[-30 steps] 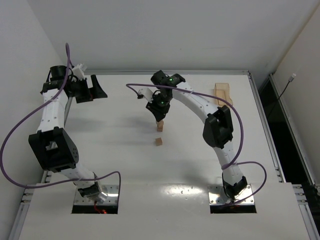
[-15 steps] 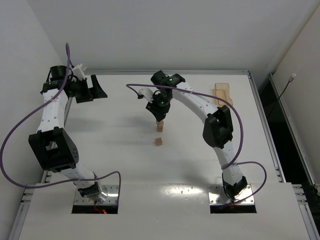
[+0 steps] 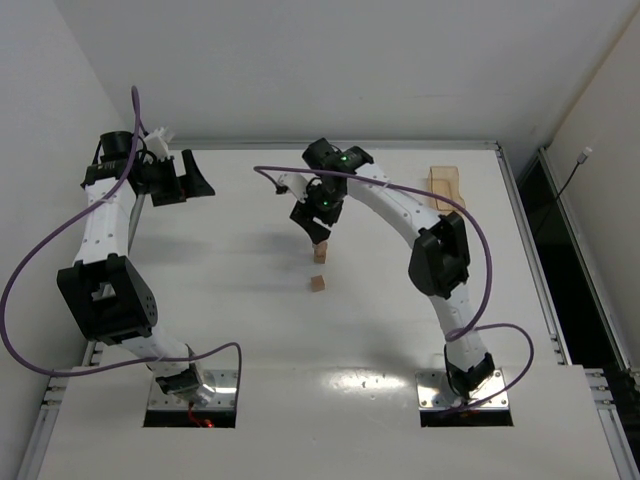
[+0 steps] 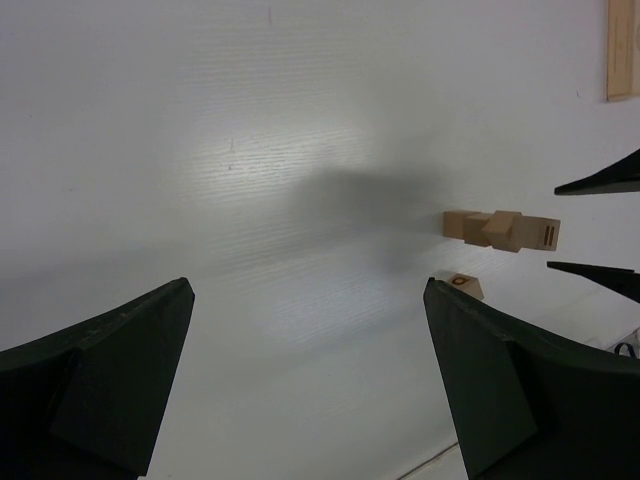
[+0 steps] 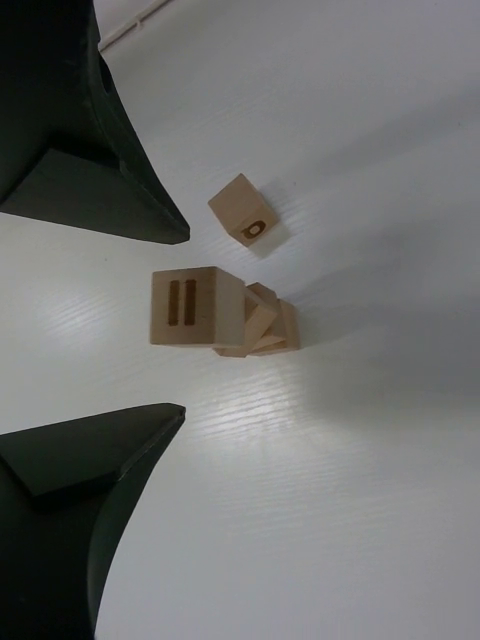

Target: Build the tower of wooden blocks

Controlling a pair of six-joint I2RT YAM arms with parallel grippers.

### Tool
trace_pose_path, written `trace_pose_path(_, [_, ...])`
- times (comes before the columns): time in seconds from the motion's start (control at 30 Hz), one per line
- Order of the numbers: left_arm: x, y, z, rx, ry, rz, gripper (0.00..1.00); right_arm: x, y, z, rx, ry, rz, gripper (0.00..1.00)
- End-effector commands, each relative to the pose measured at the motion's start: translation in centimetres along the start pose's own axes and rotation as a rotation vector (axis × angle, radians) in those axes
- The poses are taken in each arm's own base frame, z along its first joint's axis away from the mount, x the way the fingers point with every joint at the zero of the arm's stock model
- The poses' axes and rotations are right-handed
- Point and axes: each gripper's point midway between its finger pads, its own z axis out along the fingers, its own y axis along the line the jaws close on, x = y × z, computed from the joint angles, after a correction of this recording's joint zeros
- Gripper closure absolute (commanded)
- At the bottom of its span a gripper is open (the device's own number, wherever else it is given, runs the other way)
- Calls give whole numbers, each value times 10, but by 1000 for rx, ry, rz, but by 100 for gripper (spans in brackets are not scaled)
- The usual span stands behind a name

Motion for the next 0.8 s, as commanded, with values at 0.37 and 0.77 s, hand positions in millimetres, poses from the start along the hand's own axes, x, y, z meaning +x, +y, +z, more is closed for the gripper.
trace_pose_path(0.37, [67,-61,-13,144,26,215,0,26,-51,-176,690,-199,153,32])
trace_pose_path(0.77, [216,-155,20,337,308,896,17,166,-91,-221,920,-187,506,8])
